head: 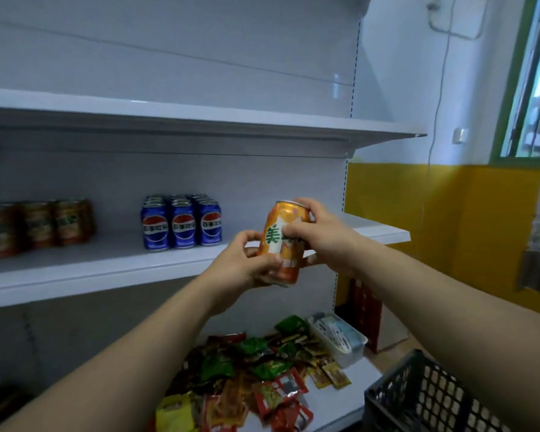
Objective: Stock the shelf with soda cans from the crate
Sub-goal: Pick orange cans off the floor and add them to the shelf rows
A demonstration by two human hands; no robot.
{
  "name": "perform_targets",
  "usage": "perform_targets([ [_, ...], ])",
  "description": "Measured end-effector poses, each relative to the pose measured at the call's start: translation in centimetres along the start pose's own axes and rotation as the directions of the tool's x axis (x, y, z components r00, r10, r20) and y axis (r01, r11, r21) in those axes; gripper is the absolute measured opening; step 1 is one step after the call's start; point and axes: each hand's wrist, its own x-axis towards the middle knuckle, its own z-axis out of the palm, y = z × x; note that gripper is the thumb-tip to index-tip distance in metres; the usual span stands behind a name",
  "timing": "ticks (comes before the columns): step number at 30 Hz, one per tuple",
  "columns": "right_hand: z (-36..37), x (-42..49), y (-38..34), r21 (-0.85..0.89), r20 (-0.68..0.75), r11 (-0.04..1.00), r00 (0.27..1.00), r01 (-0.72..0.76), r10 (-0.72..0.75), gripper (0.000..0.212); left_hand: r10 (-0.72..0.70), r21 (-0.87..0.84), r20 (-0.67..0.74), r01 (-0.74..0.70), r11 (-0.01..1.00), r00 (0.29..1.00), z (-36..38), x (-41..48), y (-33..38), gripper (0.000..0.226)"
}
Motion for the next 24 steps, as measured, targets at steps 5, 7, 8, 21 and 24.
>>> perform_targets([
  [5, 5.7, 2.1, 0.0, 0.020, 0.036, 0.998, 0.997, 0.061, -0.062, 0.062, 0.044, 0.282, -0.098, -0.015, 0.959, 0.994, -4.8, -1.0, -0.4, 0.076],
  [7, 7.7, 3.4, 0.0, 0.065, 0.043, 0.995, 0.996, 0.073, -0.076, 0.069, 0.049, 0.330, -0.139, 0.000, 0.944, 0.989, -7.3, -1.1, -0.4, 0.080],
  [8, 8.7, 4.0, 0.0, 0.064, 0.045, 0.994, 0.995, 0.088, -0.091, 0.071, 0.039, 0.359, -0.145, 0.016, 0.933, 0.989, -8.7, -1.1, -0.5, 0.078],
  [21, 17.1, 13.3, 1.1, -0.002, 0.143, 0.994, 0.984, 0.105, -0.103, 0.071, -0.011, 0.840, -0.464, 0.444, 0.311, 0.886, -27.6, -0.7, -3.5, 0.070],
  [24, 20.2, 15.5, 1.2, -0.022, 0.193, 0.989, 0.971, 0.147, -0.140, 0.070, -0.001, 0.795, -0.575, 0.558, 0.238, 0.818, -33.3, -1.7, -3.9, 0.073],
])
